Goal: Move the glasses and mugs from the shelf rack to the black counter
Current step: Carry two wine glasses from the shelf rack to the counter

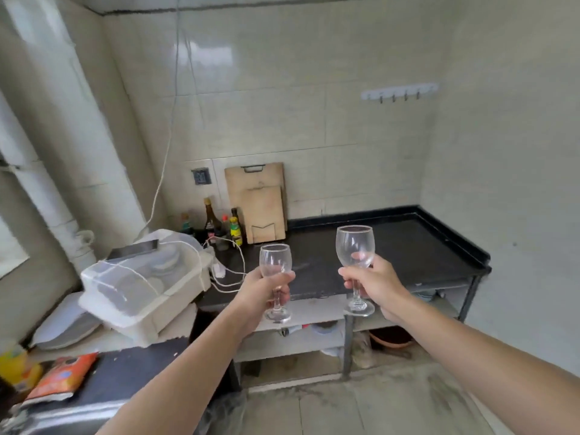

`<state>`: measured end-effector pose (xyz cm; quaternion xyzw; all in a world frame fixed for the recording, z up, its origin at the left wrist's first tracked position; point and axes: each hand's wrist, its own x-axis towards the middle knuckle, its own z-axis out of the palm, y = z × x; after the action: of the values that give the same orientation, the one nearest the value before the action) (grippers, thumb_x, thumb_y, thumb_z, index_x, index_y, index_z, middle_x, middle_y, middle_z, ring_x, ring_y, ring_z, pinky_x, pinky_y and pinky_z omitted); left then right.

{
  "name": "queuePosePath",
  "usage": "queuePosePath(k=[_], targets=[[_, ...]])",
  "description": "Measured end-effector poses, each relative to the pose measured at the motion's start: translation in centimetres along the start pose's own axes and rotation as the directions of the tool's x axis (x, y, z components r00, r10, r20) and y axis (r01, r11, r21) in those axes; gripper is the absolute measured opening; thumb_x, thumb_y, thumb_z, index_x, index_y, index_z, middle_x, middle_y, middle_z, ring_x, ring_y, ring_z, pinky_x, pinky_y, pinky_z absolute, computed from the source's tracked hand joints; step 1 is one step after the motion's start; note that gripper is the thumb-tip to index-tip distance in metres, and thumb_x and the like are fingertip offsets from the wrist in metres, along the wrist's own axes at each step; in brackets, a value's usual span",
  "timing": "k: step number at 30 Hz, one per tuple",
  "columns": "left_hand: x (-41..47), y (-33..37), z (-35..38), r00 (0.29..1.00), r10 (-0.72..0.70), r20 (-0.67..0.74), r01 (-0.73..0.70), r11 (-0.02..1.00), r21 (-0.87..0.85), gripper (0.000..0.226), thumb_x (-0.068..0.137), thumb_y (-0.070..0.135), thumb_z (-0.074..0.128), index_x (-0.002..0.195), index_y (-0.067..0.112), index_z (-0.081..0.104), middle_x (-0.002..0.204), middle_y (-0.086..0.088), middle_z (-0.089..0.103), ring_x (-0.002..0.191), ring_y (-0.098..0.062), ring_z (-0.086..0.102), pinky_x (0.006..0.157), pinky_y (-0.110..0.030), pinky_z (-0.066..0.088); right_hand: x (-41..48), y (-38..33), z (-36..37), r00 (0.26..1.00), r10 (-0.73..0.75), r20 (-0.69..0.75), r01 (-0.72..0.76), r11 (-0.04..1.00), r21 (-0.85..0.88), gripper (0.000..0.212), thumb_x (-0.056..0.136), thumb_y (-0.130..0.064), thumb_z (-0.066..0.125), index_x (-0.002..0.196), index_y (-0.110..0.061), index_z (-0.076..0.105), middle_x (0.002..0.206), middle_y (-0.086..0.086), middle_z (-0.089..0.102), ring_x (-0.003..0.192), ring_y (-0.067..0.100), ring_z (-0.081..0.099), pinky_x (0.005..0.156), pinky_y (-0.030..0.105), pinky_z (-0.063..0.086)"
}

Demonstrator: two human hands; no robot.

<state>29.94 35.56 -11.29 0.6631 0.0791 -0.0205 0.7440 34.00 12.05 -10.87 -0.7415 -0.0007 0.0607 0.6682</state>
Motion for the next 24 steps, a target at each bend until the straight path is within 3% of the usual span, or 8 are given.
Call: queuePosePath(k=[7, 13, 20, 24], targets=[[13.1, -2.4, 10.2, 0.964, -0.131, 0.23, 0.114, 0.99, 0.089, 0.037, 0.077, 0.036, 0.075, 0.099, 0.011, 0.058, 0.069, -0.008, 0.061, 0.06, -0.023, 0.061, 0.069, -0.037, 0.046, 6.8, 3.0, -10.4, 0.961, 0.132, -0.244, -0.102, 0.986, 0.13, 0.049, 0.074, -0.042, 0.08, 0.114, -0.024, 0.058, 0.086, 0.007, 0.075, 0.069, 0.014, 0.072, 0.073, 0.035, 0.053], [22.6, -5.0, 20.5, 0.912, -0.227, 0.341, 0.201, 0.973, 0.111, 0.041, 0.08, 0.041, 0.071, 0.104, 0.009, 0.058, 0.075, -0.01, 0.06, 0.064, -0.024, 0.06, 0.066, -0.033, 0.049, 14.6, 6.4, -20.3, 0.92, 0.188, -0.344, -0.144, 0.978, 0.149, 0.054, 0.073, -0.051, 0.077, 0.115, -0.021, 0.062, 0.091, 0.008, 0.075, 0.071, 0.014, 0.072, 0.07, 0.032, 0.053], [33.4, -5.1, 28.0, 0.895, -0.286, 0.341, 0.247, 0.957, 0.153, 0.053, 0.083, 0.049, 0.065, 0.112, 0.006, 0.058, 0.074, -0.012, 0.061, 0.066, -0.027, 0.061, 0.072, -0.036, 0.051, 25.6, 7.8, -29.1, 0.917, 0.196, -0.347, -0.158, 0.978, 0.135, 0.05, 0.074, -0.058, 0.074, 0.11, -0.023, 0.065, 0.092, 0.005, 0.075, 0.078, 0.016, 0.073, 0.079, 0.036, 0.056], [39.5, -6.4, 31.1, 0.895, -0.332, 0.298, 0.293, 0.941, 0.167, 0.05, 0.081, 0.051, 0.066, 0.108, 0.009, 0.059, 0.076, -0.011, 0.063, 0.068, -0.026, 0.062, 0.074, -0.036, 0.051, 32.5, 9.2, -32.7, 0.919, 0.236, -0.316, -0.212, 0.971, 0.108, 0.05, 0.072, -0.059, 0.074, 0.108, -0.025, 0.065, 0.096, 0.004, 0.074, 0.082, 0.016, 0.074, 0.074, 0.033, 0.054]])
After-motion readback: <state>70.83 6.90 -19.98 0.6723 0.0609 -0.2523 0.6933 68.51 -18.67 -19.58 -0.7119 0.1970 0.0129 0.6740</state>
